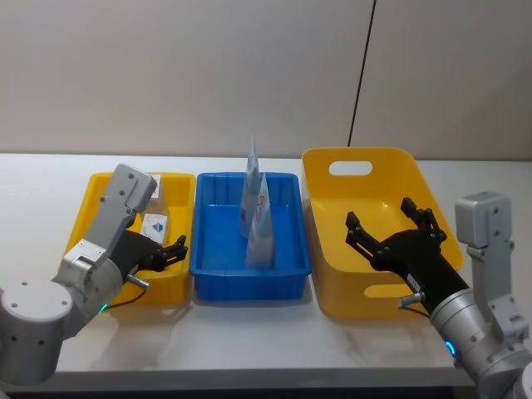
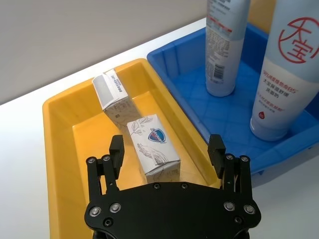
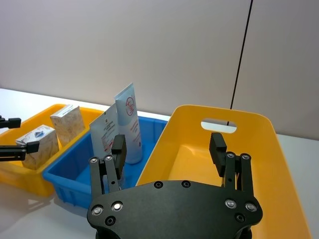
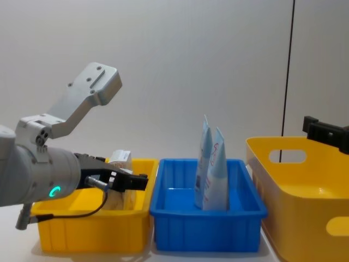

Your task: Bimanual collaborative sorting of washing and personal care products

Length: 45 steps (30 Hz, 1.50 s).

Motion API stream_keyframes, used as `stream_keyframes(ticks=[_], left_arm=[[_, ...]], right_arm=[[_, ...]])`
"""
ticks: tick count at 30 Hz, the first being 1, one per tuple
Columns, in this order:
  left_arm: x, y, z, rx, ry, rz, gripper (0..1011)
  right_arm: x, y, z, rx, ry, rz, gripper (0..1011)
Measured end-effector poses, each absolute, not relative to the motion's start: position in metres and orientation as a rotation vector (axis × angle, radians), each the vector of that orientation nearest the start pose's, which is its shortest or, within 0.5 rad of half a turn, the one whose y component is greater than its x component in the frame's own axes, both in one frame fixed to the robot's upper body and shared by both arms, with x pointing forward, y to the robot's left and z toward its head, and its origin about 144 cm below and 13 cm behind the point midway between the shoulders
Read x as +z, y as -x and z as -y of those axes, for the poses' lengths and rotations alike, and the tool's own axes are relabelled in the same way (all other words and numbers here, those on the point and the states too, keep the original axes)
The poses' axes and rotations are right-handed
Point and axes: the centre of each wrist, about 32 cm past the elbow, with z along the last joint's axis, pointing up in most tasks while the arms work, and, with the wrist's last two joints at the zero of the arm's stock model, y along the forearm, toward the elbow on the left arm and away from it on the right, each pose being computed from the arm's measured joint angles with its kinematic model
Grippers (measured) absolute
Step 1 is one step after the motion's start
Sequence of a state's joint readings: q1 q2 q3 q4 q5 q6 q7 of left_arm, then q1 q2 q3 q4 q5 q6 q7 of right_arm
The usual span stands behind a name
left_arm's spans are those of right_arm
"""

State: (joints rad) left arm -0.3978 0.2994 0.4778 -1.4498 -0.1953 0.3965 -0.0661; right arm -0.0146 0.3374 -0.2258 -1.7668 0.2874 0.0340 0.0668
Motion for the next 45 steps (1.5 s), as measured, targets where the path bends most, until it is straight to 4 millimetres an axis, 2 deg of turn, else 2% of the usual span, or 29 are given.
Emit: stream_keyframes(ticks=[45], left_arm=[[1.198, -0.558, -0.178, 1.217, -0.418, -0.044, 1001]], right_arm=[[1.189, -0.443, 0.237, -1.230, -0.026, 0.075, 1003]])
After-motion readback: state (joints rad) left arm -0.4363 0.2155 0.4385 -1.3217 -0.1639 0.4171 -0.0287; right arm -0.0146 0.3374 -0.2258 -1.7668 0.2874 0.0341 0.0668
